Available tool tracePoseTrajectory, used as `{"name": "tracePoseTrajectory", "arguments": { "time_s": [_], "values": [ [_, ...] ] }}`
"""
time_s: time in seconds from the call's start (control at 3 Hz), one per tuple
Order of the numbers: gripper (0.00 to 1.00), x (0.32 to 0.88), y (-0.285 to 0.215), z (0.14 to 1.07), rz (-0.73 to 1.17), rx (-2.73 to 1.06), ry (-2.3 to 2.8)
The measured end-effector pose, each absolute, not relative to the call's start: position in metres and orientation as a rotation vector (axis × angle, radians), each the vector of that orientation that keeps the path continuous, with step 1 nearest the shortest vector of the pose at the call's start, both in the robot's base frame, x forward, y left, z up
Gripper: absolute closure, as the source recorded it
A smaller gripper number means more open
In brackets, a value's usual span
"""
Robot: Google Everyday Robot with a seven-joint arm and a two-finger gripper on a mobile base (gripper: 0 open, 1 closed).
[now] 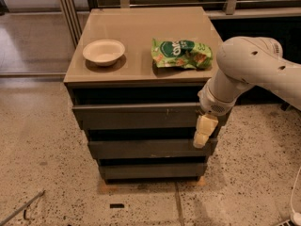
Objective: Open top drawer
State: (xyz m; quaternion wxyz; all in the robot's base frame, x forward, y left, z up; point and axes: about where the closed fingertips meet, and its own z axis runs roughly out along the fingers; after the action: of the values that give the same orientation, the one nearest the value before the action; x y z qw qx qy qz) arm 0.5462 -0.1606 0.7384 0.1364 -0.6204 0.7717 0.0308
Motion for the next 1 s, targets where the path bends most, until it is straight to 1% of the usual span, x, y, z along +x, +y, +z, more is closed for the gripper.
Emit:
{"name": "tracePoseTrajectory", "arguments": {
  "time_s": [0.33,1.0],
  "values": [
    [0.00,0.552,-0.169,0.723,0.064,-1.820,2.224],
    [0.00,0.586,-0.176,0.680,0.099,-1.815,2.169]
  ]
}}
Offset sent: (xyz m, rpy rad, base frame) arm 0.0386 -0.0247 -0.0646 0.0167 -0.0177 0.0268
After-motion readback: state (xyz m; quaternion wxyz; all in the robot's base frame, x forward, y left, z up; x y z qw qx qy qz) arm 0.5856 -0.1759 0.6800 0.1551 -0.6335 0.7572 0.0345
